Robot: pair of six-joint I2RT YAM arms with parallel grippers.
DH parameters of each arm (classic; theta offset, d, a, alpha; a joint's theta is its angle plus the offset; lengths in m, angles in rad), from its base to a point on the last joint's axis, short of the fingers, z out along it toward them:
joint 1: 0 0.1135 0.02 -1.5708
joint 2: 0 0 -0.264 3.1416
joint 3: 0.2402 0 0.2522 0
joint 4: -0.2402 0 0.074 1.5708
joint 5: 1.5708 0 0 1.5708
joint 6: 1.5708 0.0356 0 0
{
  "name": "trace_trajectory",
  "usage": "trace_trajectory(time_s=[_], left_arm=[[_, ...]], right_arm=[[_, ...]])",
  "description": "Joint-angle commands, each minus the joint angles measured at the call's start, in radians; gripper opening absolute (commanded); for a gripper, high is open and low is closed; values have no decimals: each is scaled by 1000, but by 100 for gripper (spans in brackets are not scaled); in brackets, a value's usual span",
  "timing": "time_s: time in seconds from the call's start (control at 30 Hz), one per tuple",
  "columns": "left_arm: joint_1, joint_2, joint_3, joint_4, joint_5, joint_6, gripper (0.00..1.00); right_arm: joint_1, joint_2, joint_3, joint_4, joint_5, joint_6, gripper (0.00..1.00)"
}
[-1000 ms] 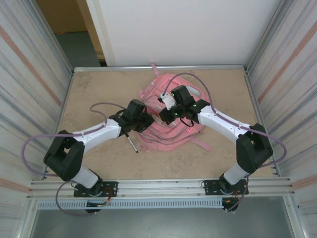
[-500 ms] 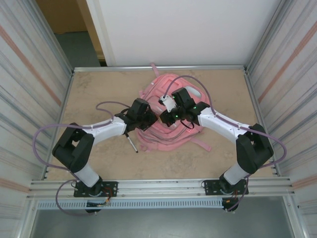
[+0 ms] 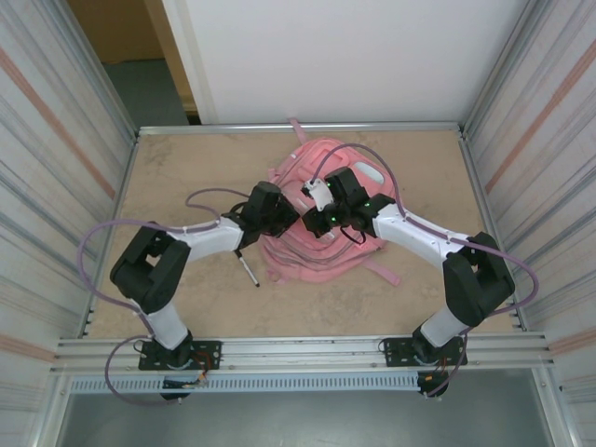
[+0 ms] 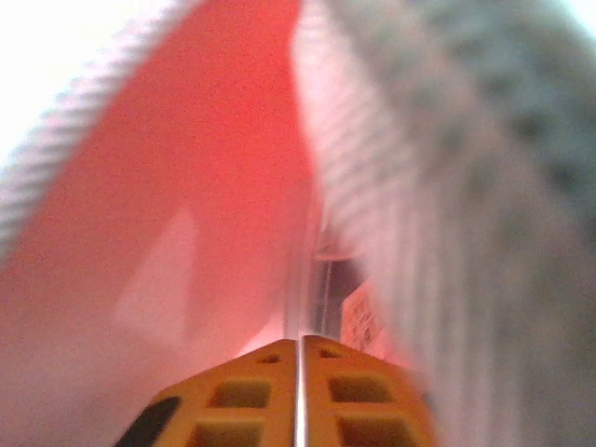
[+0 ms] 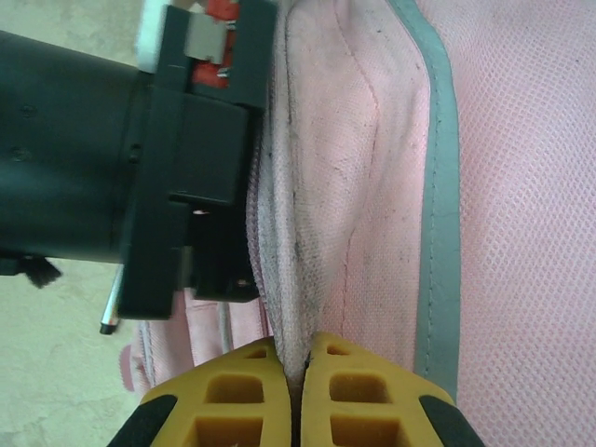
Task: Pack the student bag
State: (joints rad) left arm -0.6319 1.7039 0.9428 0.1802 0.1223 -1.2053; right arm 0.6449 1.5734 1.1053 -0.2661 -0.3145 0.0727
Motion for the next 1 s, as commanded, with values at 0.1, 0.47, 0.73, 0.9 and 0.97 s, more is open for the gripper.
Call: trace_trajectory(time_s=[0.1, 0.47, 0.73, 0.9, 0.97], left_arm=[[10, -255, -41, -412, -120, 52, 24], [54, -416, -190, -741, -200, 63, 42], [117, -268, -136, -754, -164, 188, 41], [109, -141, -105, -726, -101, 207, 40], [97, -110, -96, -730, -94, 207, 39]], right_arm=[[8, -28, -5, 27, -27, 9, 10], [8, 18, 32, 32, -41, -7, 7], [9, 31, 55, 32, -59, -6, 8], [9, 32, 58, 34, -57, -4, 8], [8, 30, 53, 42, -58, 5, 8]])
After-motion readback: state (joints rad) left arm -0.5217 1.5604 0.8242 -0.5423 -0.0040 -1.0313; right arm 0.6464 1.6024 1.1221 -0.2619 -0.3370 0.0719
